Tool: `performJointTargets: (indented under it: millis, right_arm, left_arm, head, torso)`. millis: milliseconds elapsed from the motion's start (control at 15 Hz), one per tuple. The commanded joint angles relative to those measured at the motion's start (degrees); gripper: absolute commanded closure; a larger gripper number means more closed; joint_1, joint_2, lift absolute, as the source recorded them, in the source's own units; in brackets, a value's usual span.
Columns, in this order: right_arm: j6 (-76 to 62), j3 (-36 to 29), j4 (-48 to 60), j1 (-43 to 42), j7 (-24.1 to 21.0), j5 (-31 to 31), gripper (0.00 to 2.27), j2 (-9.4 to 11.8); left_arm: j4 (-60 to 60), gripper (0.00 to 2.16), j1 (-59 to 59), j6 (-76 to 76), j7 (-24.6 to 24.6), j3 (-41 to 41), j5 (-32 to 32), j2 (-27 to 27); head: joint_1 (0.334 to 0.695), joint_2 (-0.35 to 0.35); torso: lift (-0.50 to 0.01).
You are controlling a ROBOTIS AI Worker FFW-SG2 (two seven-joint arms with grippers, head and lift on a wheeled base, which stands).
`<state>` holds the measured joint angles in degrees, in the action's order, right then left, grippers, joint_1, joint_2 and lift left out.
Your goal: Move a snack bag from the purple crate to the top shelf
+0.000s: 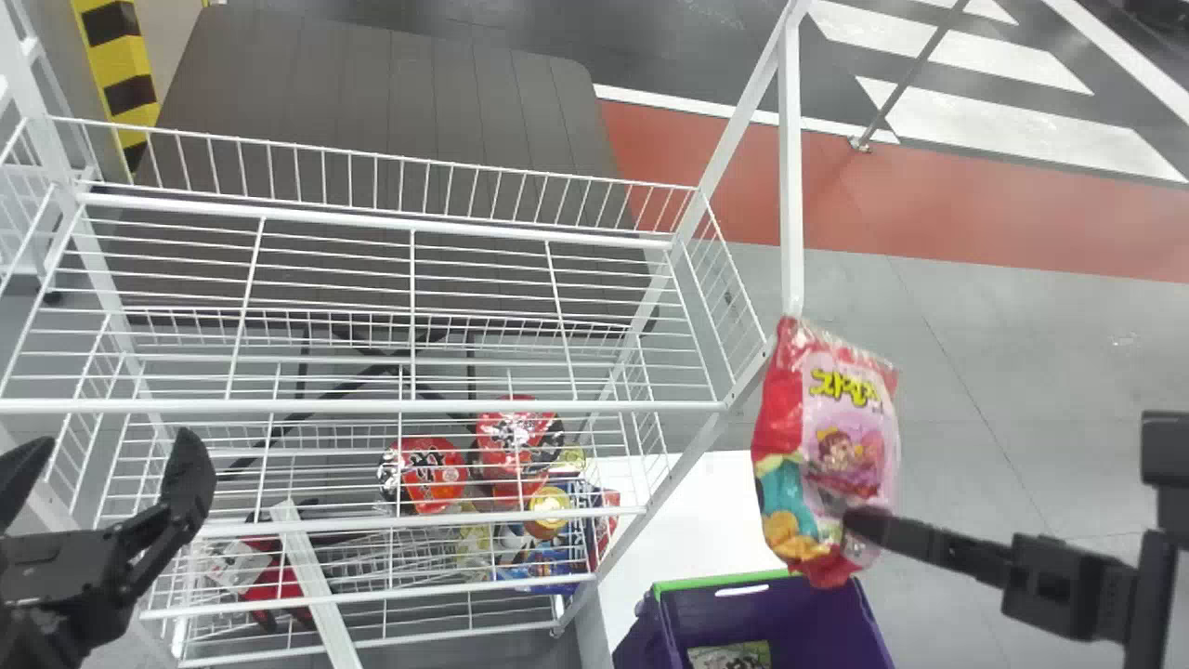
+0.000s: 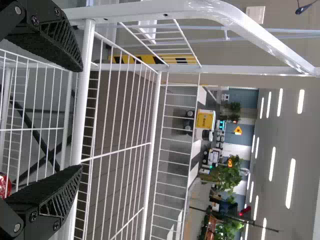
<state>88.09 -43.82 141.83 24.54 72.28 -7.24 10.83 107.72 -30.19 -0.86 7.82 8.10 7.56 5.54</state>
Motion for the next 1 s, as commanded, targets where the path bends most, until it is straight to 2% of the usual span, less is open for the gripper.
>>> performJointTargets:
  millis: [0, 267, 400, 467, 600, 733, 933]
  right_arm:
    - [1.99, -0.30, 4.77, -1.96, 0.84, 1.00, 1.64, 0.07]
    - [1.99, 0.93, 10.22, -4.94, 1.81, 2.67, 1.64, 0.51]
    - [1.99, 4.36, 11.19, -6.35, 1.46, 3.02, 1.64, 0.16]
    - [1.99, 7.26, 11.89, -7.49, 0.40, 2.14, 1.64, -0.90]
    - [1.99, 14.11, 13.38, -8.37, -4.34, 0.64, 1.64, -2.39]
    - [1.99, 23.52, 14.09, -8.90, -9.09, -3.22, 1.64, -2.48]
    - [1.99, 37.23, 13.91, -11.98, -17.53, -7.79, 1.64, -3.98]
  left_arm:
    - [-0.58, 0.13, 0.22, 0.19, 0.00, -0.02, 0.00, 0.00]
    - [-1.11, 0.13, 0.66, 0.19, 0.00, 0.51, 0.00, -0.09]
    - [-1.20, 0.13, 0.75, 0.19, 0.00, 0.69, 0.00, -0.09]
    - [-1.28, 0.13, 0.75, 0.19, 0.00, 0.95, 0.00, -0.09]
    - [-1.64, 0.13, 0.93, 0.19, 0.00, 1.13, -0.09, -0.09]
    - [-1.72, 0.13, 0.84, 0.19, 0.00, 1.30, -0.09, -0.09]
    - [-1.81, 0.14, 0.84, 0.37, 0.00, 1.39, -0.09, -0.09]
  head:
    - [0.695, -0.344]
    - [0.695, -0.285]
    - [0.695, -0.267]
    - [0.695, -0.257]
    - [0.695, -0.210]
    - [0.695, -0.176]
    - [0.695, -0.090]
  torso:
    - [0.000]
    - [0.000]
    - [0.000]
    - [0.000]
    - [0.000]
    - [0.000]
    - [0.000]
